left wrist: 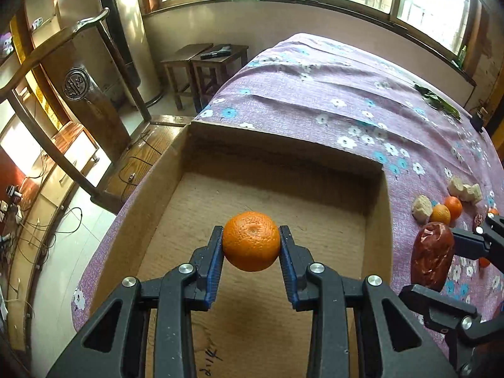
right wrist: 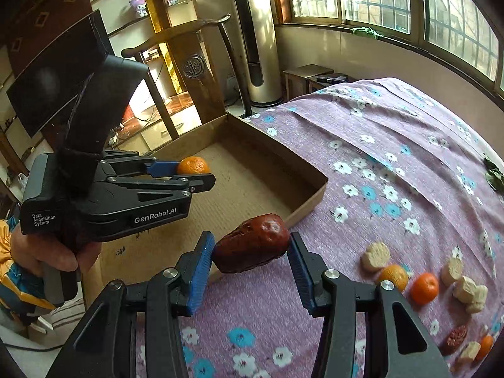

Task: Organize fruits
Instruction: 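Carry the date and orange in both tools over the cardboard box, then open both tools to drop the date and orange into the box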

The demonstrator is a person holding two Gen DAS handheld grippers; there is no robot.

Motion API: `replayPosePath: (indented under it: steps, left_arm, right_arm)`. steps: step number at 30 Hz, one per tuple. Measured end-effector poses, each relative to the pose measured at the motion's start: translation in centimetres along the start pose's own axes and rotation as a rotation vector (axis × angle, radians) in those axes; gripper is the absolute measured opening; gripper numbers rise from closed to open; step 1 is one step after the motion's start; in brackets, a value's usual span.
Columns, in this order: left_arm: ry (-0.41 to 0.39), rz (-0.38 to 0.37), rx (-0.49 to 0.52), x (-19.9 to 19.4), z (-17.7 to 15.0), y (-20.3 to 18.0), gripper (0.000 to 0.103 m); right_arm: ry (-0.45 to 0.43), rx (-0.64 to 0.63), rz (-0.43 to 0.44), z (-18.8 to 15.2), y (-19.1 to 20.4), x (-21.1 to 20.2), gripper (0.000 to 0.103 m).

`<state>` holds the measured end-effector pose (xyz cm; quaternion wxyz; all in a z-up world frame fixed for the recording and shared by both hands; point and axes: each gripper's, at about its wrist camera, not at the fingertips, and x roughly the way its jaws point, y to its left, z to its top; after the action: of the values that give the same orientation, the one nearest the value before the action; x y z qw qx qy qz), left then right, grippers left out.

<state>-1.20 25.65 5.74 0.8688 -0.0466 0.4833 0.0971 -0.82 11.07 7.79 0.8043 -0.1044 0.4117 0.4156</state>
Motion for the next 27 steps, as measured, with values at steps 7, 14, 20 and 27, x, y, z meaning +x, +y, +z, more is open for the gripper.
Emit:
replayPosePath:
  steps: [7,14,20,27]
  left_arm:
    - [0.076,-0.001,-0.044,3.3,0.8,1.5,0.033]
    - [0.062,-0.008,-0.055,3.5,0.9,1.6,0.072]
    - [0.039,-0.001,-0.072,2.5,0.6,1.8,0.080]
    - [-0.027,0.000,-0.070,-0.6,-0.9,0.6,0.084]
  right_arm:
    - [0.071,-0.025,-0.021,2.1,0.6,5.5,0.052]
    - [0.111,-0.062,-0.059,2.1,0.8,8.3,0.054]
    - [0.066,-0.018,-0.009,1.9,0.7,6.0,0.065]
    - [-0.005,-0.005,-0.062,-1.3,-0.1,0.7,0.080]
